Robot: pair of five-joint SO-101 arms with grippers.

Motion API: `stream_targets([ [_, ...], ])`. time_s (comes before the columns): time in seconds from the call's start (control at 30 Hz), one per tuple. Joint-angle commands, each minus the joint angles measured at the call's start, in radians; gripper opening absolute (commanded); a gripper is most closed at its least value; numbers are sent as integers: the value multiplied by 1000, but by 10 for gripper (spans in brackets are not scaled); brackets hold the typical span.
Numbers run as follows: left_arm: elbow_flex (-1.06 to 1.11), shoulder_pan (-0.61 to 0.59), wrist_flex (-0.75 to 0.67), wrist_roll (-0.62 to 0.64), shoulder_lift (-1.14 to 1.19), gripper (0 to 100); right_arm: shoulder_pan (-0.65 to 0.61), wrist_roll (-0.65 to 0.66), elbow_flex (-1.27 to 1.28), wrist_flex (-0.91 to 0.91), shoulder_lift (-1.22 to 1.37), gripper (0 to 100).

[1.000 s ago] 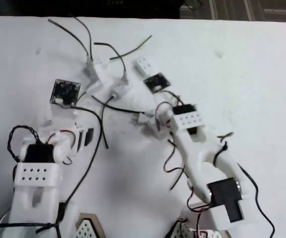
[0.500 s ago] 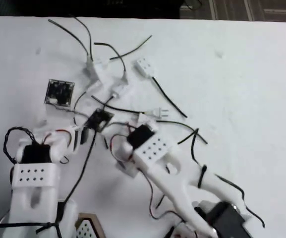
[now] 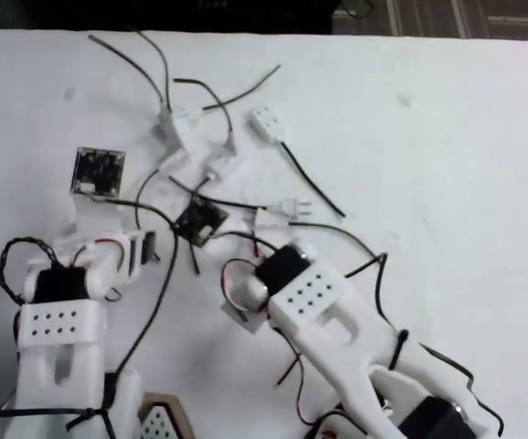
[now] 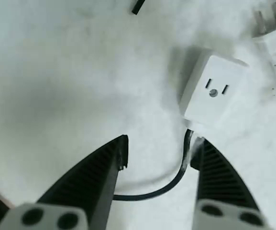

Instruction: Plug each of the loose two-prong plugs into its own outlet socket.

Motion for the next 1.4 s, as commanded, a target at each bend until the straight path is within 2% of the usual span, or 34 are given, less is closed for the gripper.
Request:
stream_targets([
  [0.0, -9, -51, -17, 9, -21, 244, 18, -5, -2, -84, 48, 214],
  [0.17, -8, -51, -17, 9, -21, 244, 42, -5, -8, -193, 183, 204],
  [0.47, -5, -51, -17, 9, -21, 244, 226, 69, -141, -222, 432, 199],
  [0.67, -5, -51, -17, 6, -21, 244, 269, 72, -216, -222, 492, 53],
  [0.77, -5, -50, -17, 6, -21, 244, 295, 72, -229, -222, 489, 18],
  [0.87, -5, -50, -17, 6, -21, 244, 286, 72, -219, -203, 452, 20],
  [1.0, -5, -54, -17, 8, -21, 244, 188, 48, -212, -102, 344, 20],
  [1.17, -5, -54, -17, 8, -21, 244, 50, -127, -212, -67, 302, 29],
  [1.27, -5, -54, -15, 8, -21, 244, 41, -190, -218, -67, 343, 124],
  [1.37, -5, -54, -15, 8, -21, 244, 42, -196, -230, -70, 395, 231],
])
